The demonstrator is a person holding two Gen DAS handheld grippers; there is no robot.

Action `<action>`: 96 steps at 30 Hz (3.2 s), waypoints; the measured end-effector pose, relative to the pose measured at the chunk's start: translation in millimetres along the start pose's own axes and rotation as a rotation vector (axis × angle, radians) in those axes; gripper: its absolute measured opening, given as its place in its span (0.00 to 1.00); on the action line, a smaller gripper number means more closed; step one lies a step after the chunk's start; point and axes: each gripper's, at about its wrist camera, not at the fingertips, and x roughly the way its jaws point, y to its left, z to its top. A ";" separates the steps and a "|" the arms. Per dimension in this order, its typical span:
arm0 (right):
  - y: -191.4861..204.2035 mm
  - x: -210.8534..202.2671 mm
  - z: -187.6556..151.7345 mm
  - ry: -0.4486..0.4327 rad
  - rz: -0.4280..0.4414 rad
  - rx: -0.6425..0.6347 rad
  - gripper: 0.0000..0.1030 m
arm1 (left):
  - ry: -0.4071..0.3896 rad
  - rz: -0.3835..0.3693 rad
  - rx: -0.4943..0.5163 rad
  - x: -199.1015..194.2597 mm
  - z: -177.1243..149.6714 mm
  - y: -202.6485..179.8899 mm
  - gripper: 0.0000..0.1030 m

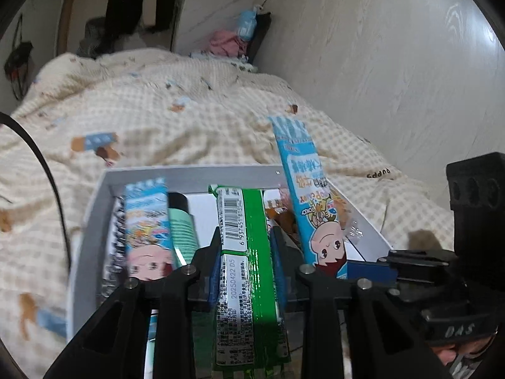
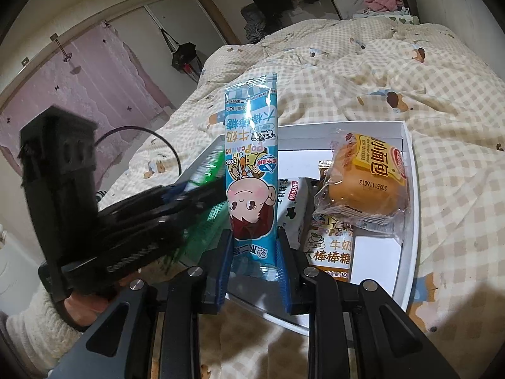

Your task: Organize objects

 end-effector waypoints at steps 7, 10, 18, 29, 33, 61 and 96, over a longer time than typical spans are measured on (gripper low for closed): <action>1.4 1.6 -0.7 0.005 -0.013 -0.007 0.30 | -0.073 0.027 -0.010 -16.3 4.5 2.8 0.72; 1.7 -1.0 -0.4 -0.007 -0.006 -0.008 0.42 | -0.106 0.047 -0.035 -29.7 6.1 9.6 0.72; 1.2 -16.7 2.6 -0.067 -0.021 0.005 0.47 | -0.105 0.147 -0.119 -60.8 2.8 29.9 0.73; 33.9 -90.0 -19.7 -0.215 -0.039 -0.106 0.74 | -0.048 0.191 -0.205 -95.0 -32.1 31.5 0.75; 55.7 -120.6 -41.5 -0.286 -0.057 -0.196 0.80 | -0.060 0.156 -0.247 -118.4 -54.4 30.2 0.76; 20.5 -69.7 -38.2 -0.100 -0.096 -0.053 0.83 | -0.066 0.144 -0.119 -112.3 -56.3 5.1 0.98; 20.2 -65.2 -40.2 -0.081 -0.096 -0.061 1.00 | -0.031 0.158 -0.124 -104.0 -57.8 8.6 0.99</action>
